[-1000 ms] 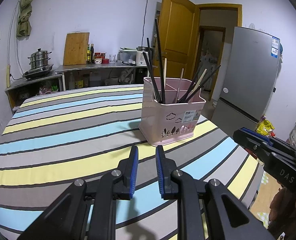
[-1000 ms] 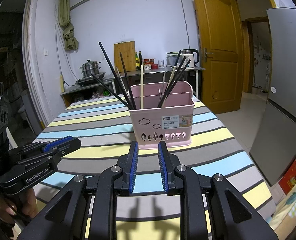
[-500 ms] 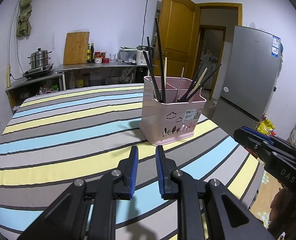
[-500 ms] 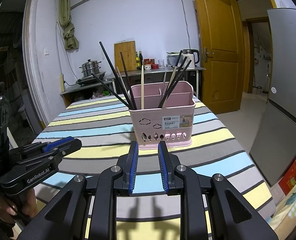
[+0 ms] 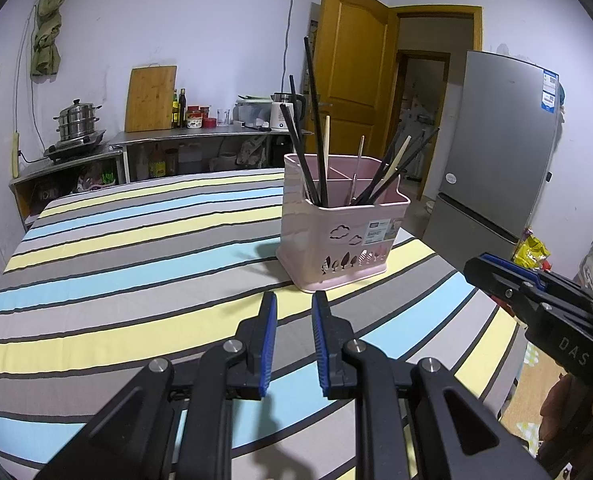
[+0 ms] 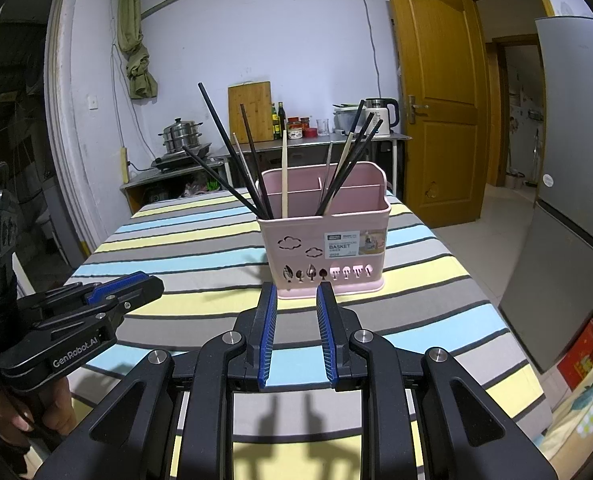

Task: Organize utensils

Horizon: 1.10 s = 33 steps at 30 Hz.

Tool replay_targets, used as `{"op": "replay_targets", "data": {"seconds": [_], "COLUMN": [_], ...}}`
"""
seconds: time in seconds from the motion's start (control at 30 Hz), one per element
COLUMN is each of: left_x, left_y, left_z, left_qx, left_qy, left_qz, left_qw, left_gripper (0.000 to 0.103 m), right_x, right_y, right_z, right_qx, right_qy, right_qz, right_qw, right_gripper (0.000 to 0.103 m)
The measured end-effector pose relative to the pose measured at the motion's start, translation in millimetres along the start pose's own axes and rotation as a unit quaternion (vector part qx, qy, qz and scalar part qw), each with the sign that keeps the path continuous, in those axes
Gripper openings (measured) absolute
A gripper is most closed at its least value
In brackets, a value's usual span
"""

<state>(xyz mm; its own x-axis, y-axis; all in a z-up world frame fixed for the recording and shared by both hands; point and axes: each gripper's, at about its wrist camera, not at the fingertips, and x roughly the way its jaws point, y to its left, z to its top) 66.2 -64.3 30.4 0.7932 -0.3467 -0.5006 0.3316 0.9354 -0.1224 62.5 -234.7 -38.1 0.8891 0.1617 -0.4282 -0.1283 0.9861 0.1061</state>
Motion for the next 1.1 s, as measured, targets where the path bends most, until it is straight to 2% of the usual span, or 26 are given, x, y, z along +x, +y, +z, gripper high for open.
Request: {"op": "replay_targets", "data": {"seconds": [1.1], "left_x": [-5.2], "left_y": [-3.0], "left_z": [-0.1], "left_qx": [0.003], "left_qy": [-0.005], "left_qz": [-0.001], "left_qw": [1.0], "left_gripper": [0.019], "right_x": [0.7], "right_y": [0.1], "right_z": [-3.7], "right_qx": [0.0], "right_qy": [0.003], "right_qz": [0.0], "right_qw": [1.0], "right_gripper": [0.021]}}
